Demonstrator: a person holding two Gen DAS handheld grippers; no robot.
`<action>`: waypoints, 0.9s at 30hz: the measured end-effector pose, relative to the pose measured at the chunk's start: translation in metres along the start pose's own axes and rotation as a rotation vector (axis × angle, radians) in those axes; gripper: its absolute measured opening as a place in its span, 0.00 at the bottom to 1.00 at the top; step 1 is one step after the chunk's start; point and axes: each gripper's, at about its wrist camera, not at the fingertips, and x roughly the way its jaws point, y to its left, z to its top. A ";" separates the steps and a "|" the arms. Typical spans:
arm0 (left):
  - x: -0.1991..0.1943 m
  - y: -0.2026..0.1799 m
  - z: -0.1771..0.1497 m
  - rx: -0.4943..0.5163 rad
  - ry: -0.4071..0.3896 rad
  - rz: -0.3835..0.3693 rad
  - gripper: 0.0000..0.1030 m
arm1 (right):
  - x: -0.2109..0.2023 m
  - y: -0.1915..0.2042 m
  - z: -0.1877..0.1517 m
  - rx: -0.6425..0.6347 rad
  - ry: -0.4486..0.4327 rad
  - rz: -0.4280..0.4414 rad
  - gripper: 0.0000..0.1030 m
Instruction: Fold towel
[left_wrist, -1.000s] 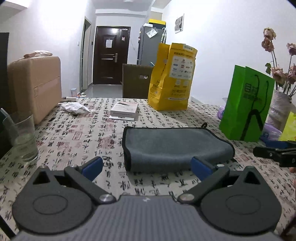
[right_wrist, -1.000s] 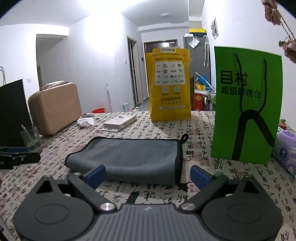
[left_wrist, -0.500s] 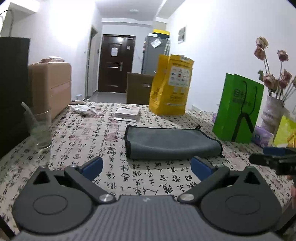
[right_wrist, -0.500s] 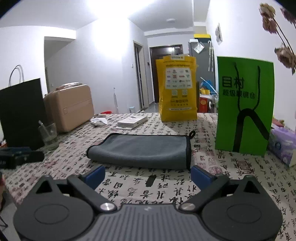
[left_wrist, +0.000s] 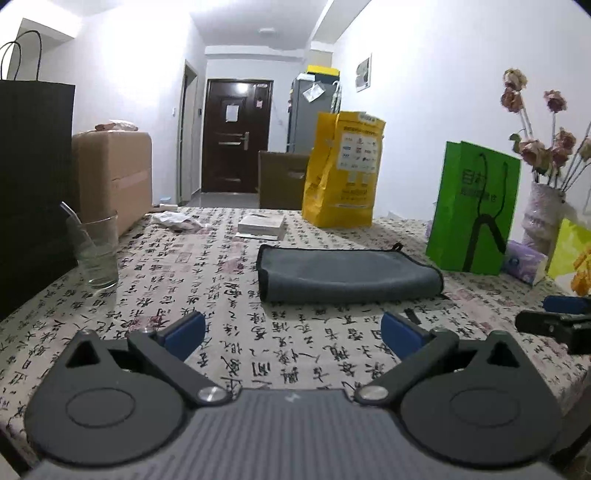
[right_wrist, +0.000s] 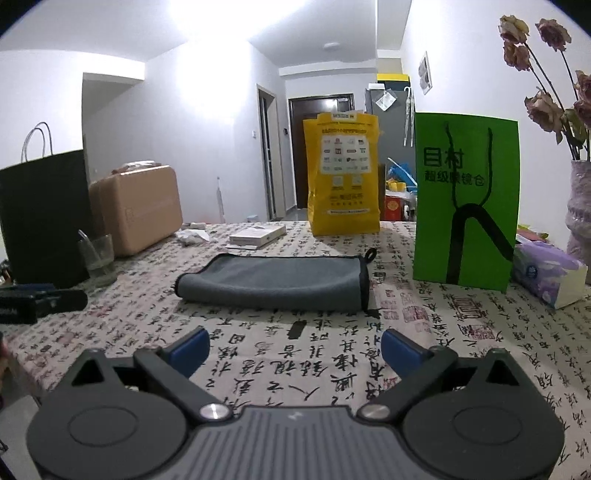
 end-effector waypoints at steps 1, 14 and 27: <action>-0.004 0.000 -0.003 -0.001 -0.002 -0.007 1.00 | -0.003 0.001 -0.001 0.005 -0.005 0.004 0.97; -0.043 -0.013 -0.032 0.015 -0.012 0.011 1.00 | -0.040 0.016 -0.022 -0.031 -0.031 0.001 1.00; -0.066 -0.016 -0.051 -0.001 -0.028 0.010 1.00 | -0.066 0.029 -0.046 -0.045 -0.059 0.026 1.00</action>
